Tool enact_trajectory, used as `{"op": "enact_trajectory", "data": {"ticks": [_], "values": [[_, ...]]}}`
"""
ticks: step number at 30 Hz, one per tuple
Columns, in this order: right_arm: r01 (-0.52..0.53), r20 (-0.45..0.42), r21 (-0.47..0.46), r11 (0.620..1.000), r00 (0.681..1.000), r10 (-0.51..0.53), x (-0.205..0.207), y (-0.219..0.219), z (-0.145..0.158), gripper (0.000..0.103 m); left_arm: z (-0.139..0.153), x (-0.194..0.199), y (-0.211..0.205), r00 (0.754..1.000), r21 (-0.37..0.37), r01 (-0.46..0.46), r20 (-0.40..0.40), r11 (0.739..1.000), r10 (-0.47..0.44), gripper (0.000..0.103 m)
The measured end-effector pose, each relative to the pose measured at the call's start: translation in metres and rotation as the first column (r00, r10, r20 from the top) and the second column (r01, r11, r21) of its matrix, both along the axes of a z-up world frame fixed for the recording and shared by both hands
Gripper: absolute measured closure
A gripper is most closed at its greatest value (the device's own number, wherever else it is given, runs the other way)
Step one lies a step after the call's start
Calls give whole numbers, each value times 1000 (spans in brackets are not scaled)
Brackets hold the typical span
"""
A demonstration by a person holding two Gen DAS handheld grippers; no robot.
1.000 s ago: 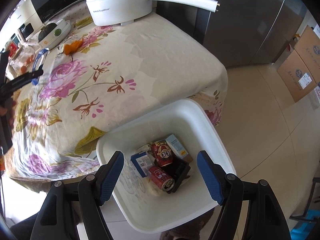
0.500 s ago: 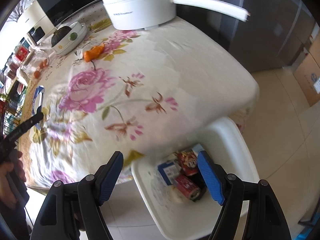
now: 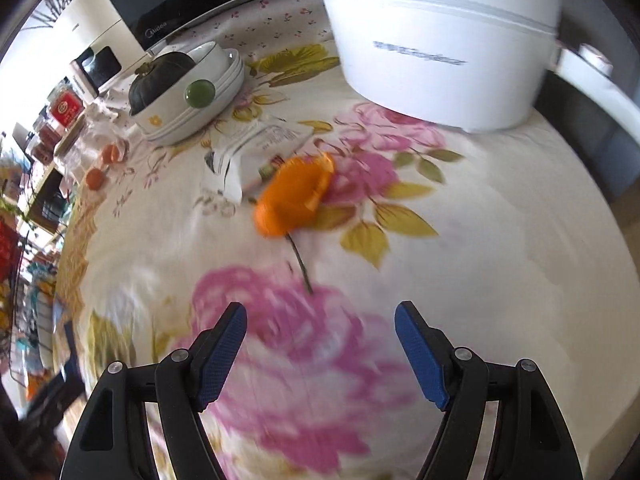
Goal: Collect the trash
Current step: 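Grasp the orange peel with the right gripper while the left gripper holds the blue box, then carry box and peel to the bin while the left gripper releases the blue box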
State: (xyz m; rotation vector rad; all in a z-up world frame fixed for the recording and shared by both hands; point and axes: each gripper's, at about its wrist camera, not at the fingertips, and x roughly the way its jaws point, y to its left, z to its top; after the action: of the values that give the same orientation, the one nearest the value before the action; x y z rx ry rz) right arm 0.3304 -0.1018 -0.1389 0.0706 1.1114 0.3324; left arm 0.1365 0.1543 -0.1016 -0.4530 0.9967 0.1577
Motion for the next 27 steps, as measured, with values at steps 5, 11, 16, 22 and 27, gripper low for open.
{"op": "enact_trajectory", "data": {"ticks": [5,11,16,22,27], "values": [[3,59,-6,1000,998,-3,25,20,-6,26,0,0,4,1000,-15,-11,11,1000,11,26],[-29,95,-48,998,995,33,33,36,-4,66,-1,0,3,1000,-9,-8,7,1000,8,26],[-54,85,-34,998,995,56,14,24,7,71,3,0,-4,1000,-30,15,15,999,-15,26],[-56,99,-45,997,993,61,-49,-22,40,72,14,-2,-38,993,-19,113,28,993,-113,26],[-20,105,-34,999,994,23,-130,-82,66,72,28,-16,-91,965,40,257,37,966,-259,26]]}}
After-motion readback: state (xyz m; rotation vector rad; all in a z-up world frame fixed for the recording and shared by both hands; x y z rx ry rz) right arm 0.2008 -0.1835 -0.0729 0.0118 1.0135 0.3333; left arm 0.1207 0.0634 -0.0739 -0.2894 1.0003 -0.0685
